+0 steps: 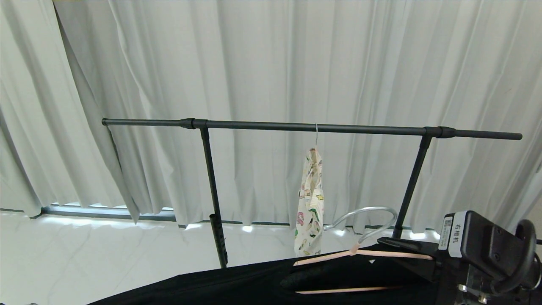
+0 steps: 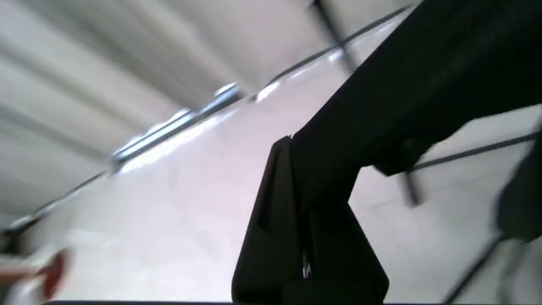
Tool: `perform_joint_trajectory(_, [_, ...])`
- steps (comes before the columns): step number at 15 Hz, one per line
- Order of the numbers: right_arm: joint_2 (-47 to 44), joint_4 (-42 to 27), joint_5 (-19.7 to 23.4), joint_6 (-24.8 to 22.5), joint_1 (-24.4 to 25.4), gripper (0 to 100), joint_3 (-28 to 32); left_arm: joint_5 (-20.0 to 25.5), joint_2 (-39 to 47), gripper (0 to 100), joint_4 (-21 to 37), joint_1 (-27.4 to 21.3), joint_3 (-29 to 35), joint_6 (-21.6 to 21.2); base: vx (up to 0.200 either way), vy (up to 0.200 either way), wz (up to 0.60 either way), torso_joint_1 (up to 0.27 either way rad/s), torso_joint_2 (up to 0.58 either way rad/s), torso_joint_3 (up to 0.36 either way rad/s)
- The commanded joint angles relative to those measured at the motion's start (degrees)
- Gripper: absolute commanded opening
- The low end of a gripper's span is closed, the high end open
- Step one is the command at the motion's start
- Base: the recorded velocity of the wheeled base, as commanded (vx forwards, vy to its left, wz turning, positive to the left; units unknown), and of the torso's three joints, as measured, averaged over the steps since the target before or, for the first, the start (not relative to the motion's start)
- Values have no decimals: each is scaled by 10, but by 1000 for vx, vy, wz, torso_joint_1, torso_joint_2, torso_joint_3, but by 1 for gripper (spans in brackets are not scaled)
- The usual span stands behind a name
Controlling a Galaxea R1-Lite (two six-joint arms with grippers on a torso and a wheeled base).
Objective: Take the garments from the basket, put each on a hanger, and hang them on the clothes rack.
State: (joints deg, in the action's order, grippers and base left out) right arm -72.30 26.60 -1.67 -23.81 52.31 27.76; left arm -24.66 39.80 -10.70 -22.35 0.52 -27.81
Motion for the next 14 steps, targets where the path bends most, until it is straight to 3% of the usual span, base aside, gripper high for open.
perform_joint_trajectory(1, [1,0,-1,-1,-1,0,0,18,-14,0,2,16,1,-8,0,0,0,0,0,0])
perform_joint_trajectory(2, [1,0,-1,0,-1,0,1,21,-18,0,2,16,1,-9,0,0,0,0,0,0])
perform_joint_trajectory(3, [1,0,-2,-1,-1,0,1,22,-21,100,2,16,1,-9,0,0,0,0,0,0])
perform_joint_trajectory(4, [2,0,-2,0,-1,0,1,29,-24,100,2,14,3,-8,0,0,0,0,0,0])
perform_joint_trajectory(6, [2,0,-4,0,-2,0,0,89,-38,100,2,14,11,-8,0,0,0,0,0,0])
perform_joint_trajectory(8, [2,-1,-10,0,-8,0,-3,111,-38,100,2,14,24,-8,0,0,0,0,0,0])
perform_joint_trajectory(11, [3,-6,-24,0,-52,0,-20,153,-35,100,2,14,51,1,0,0,0,0,0,0])
perform_joint_trajectory(14, [19,-36,-25,1,-109,0,-20,263,-37,100,2,14,81,23,0,0,0,0,0,0])
